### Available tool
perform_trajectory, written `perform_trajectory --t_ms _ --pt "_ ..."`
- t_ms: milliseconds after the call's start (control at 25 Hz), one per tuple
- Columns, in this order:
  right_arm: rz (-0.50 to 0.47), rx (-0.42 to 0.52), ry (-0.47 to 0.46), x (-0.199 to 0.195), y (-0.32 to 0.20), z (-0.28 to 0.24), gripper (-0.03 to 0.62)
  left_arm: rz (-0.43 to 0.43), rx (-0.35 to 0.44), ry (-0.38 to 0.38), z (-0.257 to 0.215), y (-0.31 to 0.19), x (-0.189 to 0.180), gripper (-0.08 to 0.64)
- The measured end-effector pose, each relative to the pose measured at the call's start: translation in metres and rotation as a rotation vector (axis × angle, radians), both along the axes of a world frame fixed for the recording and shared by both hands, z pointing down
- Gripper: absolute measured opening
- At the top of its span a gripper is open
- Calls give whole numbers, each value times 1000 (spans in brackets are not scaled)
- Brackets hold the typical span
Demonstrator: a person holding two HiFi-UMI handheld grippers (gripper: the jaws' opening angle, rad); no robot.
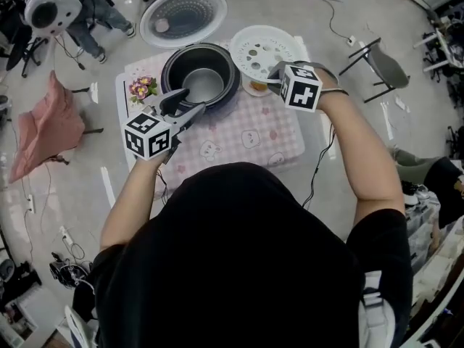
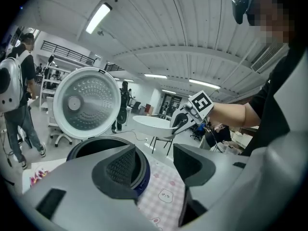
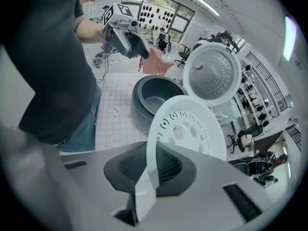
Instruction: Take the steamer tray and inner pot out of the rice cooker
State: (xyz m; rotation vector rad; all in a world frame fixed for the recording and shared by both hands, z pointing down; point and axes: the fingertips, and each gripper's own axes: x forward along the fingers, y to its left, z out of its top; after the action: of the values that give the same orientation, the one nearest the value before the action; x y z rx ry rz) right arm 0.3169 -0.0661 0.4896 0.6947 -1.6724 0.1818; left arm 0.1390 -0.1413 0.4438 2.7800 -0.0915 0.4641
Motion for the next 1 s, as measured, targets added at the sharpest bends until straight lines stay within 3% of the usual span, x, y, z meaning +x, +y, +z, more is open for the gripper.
perform_trajectory --t_ms 520,1000 --pt "257 0 -4 67 112 3 41 218 1 0 -3 67 79 259" --pt "324 -36 -75 67 159 62 38 271 -18 -41 15 99 98 259"
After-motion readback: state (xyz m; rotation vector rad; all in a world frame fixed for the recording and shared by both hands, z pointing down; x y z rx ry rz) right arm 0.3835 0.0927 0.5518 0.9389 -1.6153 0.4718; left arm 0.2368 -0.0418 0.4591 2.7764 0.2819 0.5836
